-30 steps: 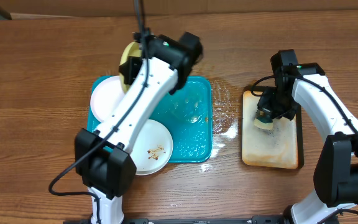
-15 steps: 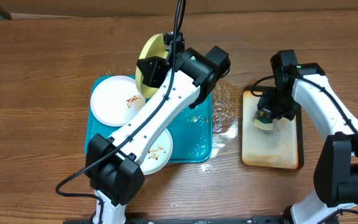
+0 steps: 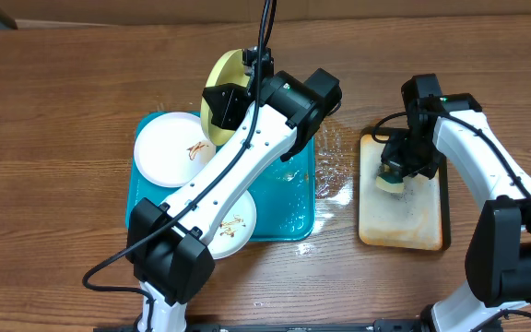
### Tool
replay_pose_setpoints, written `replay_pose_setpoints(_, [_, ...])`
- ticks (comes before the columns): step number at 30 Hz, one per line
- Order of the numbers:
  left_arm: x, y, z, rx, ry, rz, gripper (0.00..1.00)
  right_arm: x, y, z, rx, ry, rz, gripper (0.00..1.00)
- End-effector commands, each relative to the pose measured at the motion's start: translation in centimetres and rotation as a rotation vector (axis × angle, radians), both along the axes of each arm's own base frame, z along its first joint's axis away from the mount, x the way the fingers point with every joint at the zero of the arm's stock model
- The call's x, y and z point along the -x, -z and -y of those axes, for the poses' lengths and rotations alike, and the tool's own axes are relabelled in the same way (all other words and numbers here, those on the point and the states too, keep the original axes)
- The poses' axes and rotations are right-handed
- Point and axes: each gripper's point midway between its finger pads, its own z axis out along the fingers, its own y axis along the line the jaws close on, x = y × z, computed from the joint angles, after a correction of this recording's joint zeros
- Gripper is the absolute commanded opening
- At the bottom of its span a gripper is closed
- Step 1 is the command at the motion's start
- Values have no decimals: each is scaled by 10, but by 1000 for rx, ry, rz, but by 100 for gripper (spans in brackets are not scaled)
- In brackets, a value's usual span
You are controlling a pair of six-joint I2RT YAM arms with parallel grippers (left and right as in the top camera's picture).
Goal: Clean dirty plates on tray and stack at the side
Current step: 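Lift the yellow plate with the left gripper and carry it left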
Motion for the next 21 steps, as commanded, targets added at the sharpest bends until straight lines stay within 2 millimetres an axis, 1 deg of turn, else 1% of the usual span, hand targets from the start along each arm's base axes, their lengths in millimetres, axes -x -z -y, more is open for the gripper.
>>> replay_pose_setpoints(1, [-3,-6,0,-14,-7,49,4,2,0,1,-2,4,0,4])
replay_pose_setpoints(5, [-1,-3,0,17,-17,53,4,2,0,1,-3,4,-1,4])
replay_pose_setpoints(7, [0,6,3,71,-28,35,4,2,0,0,-10,4,-2,4])
replay_pose_setpoints(9, [4,25,6,182,-54,-21,4,2,0,-1,-13,4,-2,4])
replay_pose_setpoints(11, [8,52,12,350,-96,-109,4,2,-1,-3,-27,3,-3,4])
replay_pose_setpoints(12, [10,67,18,456,-118,-161,4,3,-1,-5,-35,3,-4,4])
replay_pose_setpoints(14, [10,86,28,623,-150,-228,4,3,-1,-5,-39,3,-7,4])
replay_pose_setpoints(15, [8,92,33,701,-154,-255,4,4,-1,-5,-39,3,-9,4])
replay_pose_setpoints(16, [4,96,37,773,-144,-284,4,4,-1,-5,-38,3,-12,4])
replay_pose_setpoints(18, [-4,97,43,898,-112,-324,4,6,-1,-5,-37,3,-18,4])
replay_pose_setpoints(20, [-12,92,37,1023,-122,-319,4,7,-1,-5,-37,3,-23,4])
replay_pose_setpoints(21, [-17,88,30,1085,-134,-314,4,8,-1,-5,-38,3,-26,4])
